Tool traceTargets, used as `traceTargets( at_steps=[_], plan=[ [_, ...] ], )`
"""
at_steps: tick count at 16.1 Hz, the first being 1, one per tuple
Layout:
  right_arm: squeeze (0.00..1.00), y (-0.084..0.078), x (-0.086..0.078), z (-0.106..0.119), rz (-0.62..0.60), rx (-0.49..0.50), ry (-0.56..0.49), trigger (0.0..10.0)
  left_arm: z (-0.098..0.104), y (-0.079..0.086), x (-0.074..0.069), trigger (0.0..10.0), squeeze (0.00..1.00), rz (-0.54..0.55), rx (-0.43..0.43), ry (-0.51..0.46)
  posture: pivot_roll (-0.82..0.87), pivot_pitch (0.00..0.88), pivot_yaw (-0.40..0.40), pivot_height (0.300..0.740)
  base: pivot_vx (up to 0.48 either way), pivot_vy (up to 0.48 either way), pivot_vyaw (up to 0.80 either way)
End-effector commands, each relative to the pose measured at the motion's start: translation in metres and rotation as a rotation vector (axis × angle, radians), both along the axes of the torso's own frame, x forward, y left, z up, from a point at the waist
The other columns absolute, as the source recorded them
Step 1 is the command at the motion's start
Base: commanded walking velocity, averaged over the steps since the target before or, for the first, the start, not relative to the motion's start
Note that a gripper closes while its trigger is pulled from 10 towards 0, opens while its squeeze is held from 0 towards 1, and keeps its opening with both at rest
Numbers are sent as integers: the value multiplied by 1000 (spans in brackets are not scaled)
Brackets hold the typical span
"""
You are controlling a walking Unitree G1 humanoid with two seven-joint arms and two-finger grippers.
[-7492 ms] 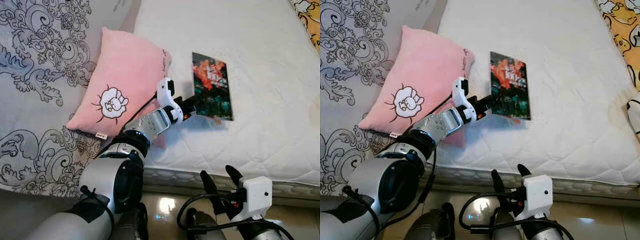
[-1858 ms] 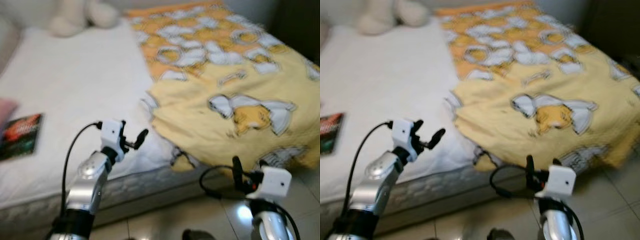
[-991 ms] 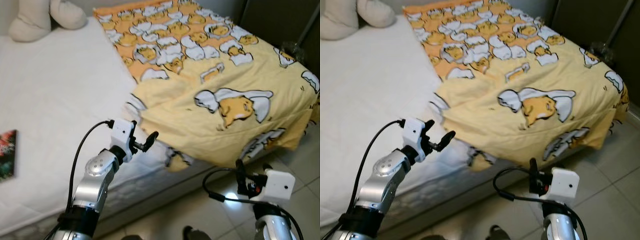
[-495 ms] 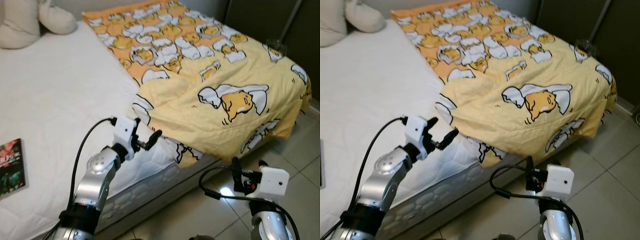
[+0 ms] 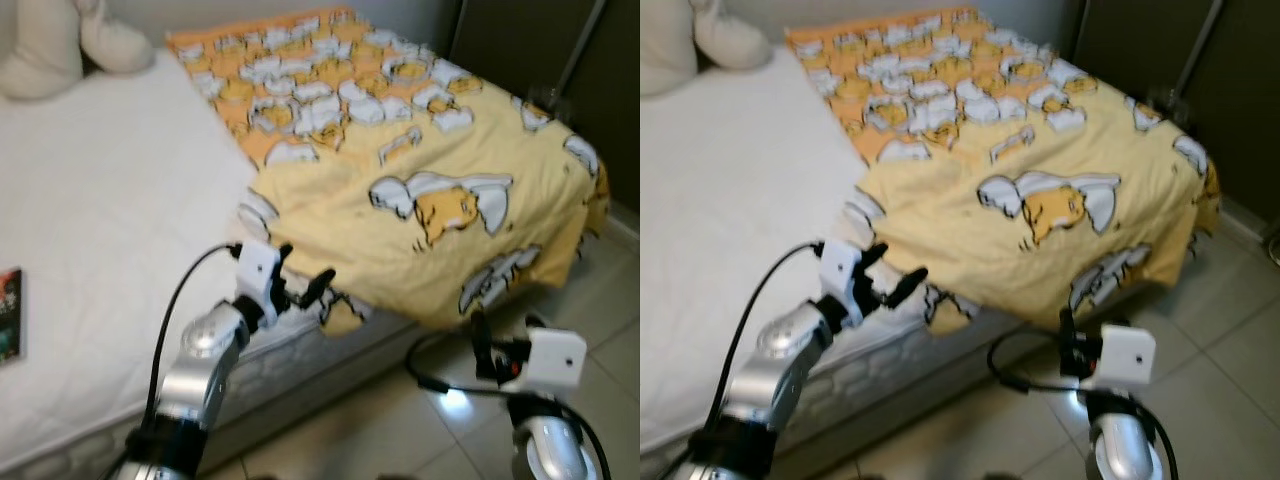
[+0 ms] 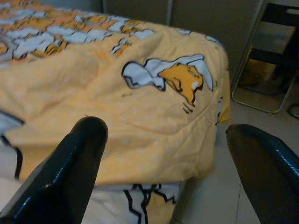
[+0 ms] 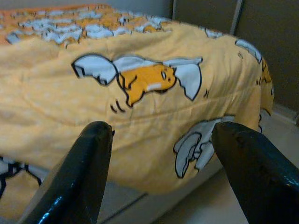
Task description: Clean up the room
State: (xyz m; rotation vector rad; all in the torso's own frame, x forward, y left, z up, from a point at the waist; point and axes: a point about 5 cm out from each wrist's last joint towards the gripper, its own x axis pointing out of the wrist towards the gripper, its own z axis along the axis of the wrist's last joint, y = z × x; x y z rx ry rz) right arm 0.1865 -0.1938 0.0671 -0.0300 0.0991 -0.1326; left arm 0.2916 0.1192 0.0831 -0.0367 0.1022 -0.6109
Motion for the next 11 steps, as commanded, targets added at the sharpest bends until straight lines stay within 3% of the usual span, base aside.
traceTargets(
  at_steps=[1,6,8,11],
  plan=[
    [357,4,0,-1,14,5,14,10000,2,6,3,10000,0,28,3,-4,-94,52,69,735,0,0,-538],
    [361,8,-4,-1,24,16,11,10000,-7,12,16,10000,0,105,62,66,-95,77,69,735,0,0,-409],
    [349,12,-8,-1,45,17,19,10000,-17,7,27,10000,0,146,111,140,-92,117,54,735,0,0,0],
    [349,26,-24,4,172,-2,60,10000,-28,1,44,10000,0,313,188,219,-146,239,26,735,0,0,0]
  ],
)
